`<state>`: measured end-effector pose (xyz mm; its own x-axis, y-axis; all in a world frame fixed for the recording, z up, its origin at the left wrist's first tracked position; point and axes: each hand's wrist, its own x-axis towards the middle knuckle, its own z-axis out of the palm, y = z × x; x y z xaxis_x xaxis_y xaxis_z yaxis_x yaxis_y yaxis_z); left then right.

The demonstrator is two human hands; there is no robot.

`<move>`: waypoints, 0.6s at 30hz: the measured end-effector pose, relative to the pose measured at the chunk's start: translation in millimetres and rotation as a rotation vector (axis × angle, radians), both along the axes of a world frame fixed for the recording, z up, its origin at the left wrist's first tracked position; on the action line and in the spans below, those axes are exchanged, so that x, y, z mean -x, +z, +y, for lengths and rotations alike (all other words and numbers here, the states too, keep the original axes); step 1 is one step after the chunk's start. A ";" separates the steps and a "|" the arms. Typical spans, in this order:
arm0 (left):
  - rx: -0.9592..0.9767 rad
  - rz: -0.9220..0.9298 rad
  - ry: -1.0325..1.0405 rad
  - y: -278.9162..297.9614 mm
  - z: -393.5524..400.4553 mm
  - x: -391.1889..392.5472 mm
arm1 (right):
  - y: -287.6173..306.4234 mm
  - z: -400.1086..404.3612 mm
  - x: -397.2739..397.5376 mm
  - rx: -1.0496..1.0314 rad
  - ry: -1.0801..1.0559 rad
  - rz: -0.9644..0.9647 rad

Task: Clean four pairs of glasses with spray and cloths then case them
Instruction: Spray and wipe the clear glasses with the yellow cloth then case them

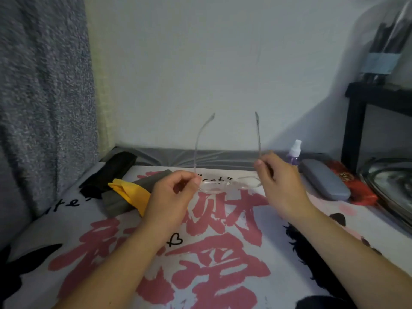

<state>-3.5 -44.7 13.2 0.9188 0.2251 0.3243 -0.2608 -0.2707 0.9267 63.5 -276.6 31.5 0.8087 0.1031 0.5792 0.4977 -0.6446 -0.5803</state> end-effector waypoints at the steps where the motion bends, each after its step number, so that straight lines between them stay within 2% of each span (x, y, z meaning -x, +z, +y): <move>1: -0.020 -0.016 0.020 -0.5 -0.6 -0.5 | -2.8 -1.3 1.1 0.000 0.011 0.012; 4: -0.086 -0.022 0.060 -3.7 -0.4 -4.2 | -5.8 -5.6 5.1 0.027 0.021 0.032; 8: -0.036 -0.013 0.089 -4.3 -6.0 -3.2 | -8.6 -7.5 7.9 -0.138 0.006 0.268; 10: -0.033 -0.016 0.100 -4.3 -7.4 -2.7 | -10.4 -9.0 7.7 -0.125 0.048 0.349; 12: -0.057 -0.011 0.102 -4.7 -5.0 -2.0 | -9.6 -11.6 7.8 -0.103 0.060 0.301; 13: -0.058 -0.014 0.099 -4.6 -2.7 -1.7 | -8.0 -13.7 7.2 -0.127 0.019 0.217; 16: -0.073 -0.036 0.103 -3.2 2.0 1.2 | -0.5 -26.9 -7.0 -0.328 -0.296 -0.092; 18: -0.097 -0.048 0.105 -3.1 1.0 1.6 | -0.4 -39.3 -27.6 -0.406 -0.411 -0.058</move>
<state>-5.1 -43.7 10.1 0.8746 0.2850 0.3922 -0.2698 -0.3861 0.8821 91.1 -315.9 31.2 0.7011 -0.4527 0.5509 0.2918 -0.5228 -0.8010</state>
